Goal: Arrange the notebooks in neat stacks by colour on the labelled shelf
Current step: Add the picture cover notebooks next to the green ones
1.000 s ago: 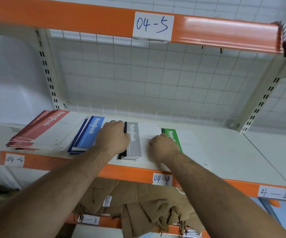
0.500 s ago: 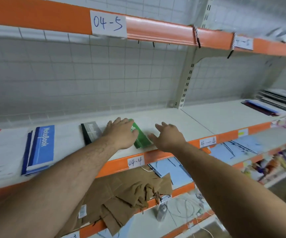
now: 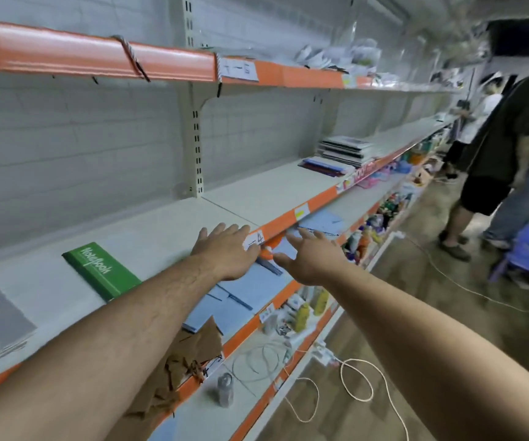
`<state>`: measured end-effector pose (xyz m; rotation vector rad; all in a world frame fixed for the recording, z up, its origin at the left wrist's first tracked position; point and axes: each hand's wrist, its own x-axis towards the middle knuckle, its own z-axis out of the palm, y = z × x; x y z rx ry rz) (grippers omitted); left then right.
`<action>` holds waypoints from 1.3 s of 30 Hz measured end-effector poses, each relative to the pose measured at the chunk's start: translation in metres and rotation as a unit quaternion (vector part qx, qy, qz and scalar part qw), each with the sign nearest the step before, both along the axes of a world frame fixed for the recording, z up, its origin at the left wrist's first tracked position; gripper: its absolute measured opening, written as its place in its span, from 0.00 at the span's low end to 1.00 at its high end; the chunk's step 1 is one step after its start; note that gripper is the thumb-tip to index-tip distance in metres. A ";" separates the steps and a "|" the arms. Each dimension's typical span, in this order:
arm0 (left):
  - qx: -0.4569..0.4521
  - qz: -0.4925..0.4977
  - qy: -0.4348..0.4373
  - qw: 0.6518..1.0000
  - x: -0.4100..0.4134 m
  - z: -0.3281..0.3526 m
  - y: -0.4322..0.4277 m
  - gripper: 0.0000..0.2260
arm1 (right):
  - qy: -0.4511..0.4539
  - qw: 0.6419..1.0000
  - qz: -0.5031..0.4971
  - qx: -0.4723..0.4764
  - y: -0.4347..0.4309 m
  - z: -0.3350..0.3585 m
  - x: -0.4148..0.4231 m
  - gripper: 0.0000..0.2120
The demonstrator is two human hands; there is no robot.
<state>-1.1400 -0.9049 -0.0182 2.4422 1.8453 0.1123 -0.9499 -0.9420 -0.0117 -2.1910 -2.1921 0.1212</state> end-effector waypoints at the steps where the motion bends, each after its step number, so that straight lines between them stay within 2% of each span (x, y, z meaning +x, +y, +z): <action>1: 0.001 -0.009 0.003 1.000 0.017 -0.001 0.005 0.30 | -0.007 1.000 -0.009 -0.005 0.001 -0.001 0.018 0.37; 10: 0.028 -0.058 0.008 0.998 0.179 0.002 0.053 0.29 | -0.020 0.999 -0.034 -0.006 0.033 -0.002 0.175 0.37; 22: -0.012 -0.095 0.020 0.995 0.347 0.003 0.123 0.29 | -0.007 0.996 -0.087 0.010 0.087 -0.004 0.344 0.37; 29: -0.025 -0.141 0.027 0.989 0.436 -0.008 0.210 0.29 | -0.011 0.991 -0.132 0.001 0.150 -0.012 0.420 0.36; 39: 0.003 -0.201 0.006 0.980 0.552 0.000 0.344 0.29 | -0.023 0.981 -0.190 0.007 0.271 -0.002 0.512 0.35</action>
